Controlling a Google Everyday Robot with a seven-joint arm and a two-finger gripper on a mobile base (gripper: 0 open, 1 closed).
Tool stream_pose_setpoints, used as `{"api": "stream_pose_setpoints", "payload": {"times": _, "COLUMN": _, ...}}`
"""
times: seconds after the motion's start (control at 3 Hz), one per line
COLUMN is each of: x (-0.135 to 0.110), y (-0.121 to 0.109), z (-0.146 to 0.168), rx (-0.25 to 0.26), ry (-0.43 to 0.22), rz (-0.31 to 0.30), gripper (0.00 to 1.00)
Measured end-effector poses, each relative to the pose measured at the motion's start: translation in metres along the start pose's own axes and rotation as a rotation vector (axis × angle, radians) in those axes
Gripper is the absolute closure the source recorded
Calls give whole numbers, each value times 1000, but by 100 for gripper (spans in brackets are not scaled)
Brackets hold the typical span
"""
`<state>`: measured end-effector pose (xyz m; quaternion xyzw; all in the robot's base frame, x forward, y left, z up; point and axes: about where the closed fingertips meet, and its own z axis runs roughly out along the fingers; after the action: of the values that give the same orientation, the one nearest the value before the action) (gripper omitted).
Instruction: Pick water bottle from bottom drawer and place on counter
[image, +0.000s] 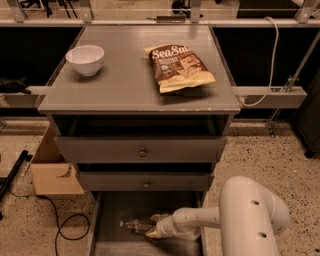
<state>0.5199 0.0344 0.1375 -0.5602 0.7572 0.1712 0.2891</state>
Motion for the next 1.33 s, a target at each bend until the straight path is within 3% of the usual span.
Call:
{"api": "stream_pose_setpoints", "payload": {"times": 0.33, "x": 0, "y": 0, "z": 0, "rx": 0, "ry": 0, "rz": 0, "gripper": 94}}
{"api": "stream_pose_setpoints", "payload": {"times": 0.67, "x": 0, "y": 0, "z": 0, "rx": 0, "ry": 0, "rz": 0, "gripper": 100}}
{"api": "stream_pose_setpoints", "payload": {"times": 1.33, "x": -10, "y": 0, "z": -15, "rx": 7, "ry": 18, "rz": -25, "gripper": 100}}
